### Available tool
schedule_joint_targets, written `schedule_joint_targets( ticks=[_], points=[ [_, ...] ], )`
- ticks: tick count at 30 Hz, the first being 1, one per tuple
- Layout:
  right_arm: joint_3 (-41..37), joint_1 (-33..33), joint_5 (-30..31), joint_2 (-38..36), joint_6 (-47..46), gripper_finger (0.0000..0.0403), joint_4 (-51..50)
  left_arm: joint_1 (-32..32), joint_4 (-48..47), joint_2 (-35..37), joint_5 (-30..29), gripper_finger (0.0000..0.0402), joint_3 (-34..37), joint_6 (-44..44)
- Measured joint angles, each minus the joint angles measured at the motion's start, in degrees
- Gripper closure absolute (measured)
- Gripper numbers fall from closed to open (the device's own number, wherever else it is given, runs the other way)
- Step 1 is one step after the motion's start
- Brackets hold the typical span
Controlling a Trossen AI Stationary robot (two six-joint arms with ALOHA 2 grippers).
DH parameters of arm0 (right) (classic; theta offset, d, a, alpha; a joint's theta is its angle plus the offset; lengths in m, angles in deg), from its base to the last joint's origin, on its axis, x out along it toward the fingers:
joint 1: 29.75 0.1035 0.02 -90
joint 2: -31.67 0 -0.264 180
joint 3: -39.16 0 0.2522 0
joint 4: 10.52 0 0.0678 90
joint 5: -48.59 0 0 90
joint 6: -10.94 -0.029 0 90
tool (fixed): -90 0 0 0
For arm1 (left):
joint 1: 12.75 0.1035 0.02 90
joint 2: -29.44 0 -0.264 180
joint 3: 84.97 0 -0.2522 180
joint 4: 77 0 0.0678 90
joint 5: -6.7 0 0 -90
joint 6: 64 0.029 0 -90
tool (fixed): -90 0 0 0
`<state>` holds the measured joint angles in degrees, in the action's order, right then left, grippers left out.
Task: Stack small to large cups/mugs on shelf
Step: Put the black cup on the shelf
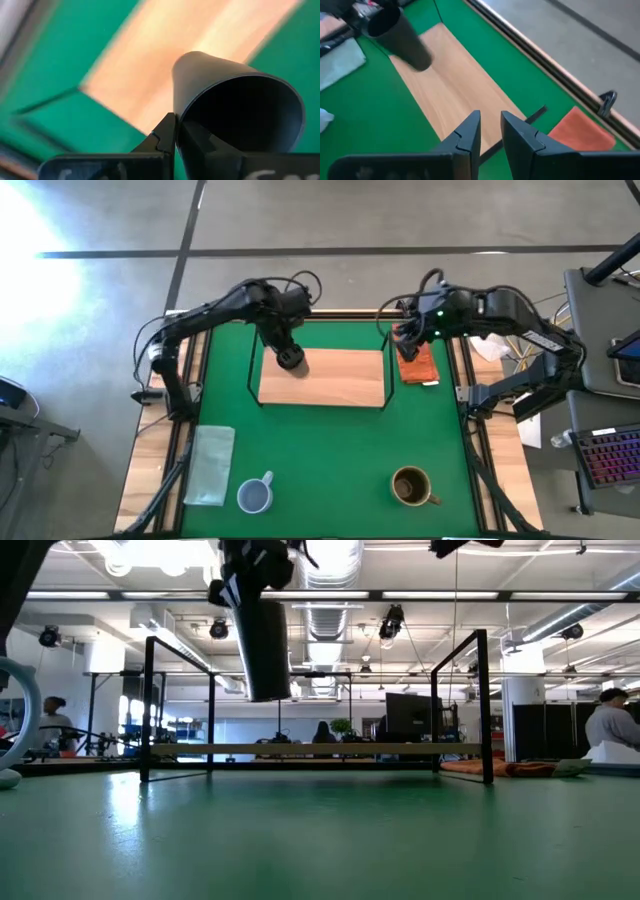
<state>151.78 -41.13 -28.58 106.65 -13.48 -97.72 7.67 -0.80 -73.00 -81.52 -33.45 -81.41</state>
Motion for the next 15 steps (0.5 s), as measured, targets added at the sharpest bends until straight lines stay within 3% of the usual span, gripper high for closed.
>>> schedule_joint_targets(
  ticks=[2, 8, 13, 15],
  points=[
    [-1.80, 0.11, -0.16, 0.18, -1.14, 0.0335, 1.21, 0.34, 0.10, -1.02, 2.69, 0.0401, 0.18, 0.28],
    [-8.25, 1.60, -3.69, 0.18, -3.12, 0.0335, 5.95, 0.69, 0.09, -1.68, 2.05, 0.0402, 4.69, 0.26],
    [-12.39, 3.12, -4.44, 0.11, -4.11, 0.0335, 10.08, 1.01, 0.08, 0.95, -4.89, 0.0402, 11.79, -2.43],
    [-13.38, 3.43, -4.51, 0.11, -4.13, 0.0335, 11.46, 1.09, 1.31, 2.44, -5.07, 0.0402, 13.67, -3.27]
  ],
)
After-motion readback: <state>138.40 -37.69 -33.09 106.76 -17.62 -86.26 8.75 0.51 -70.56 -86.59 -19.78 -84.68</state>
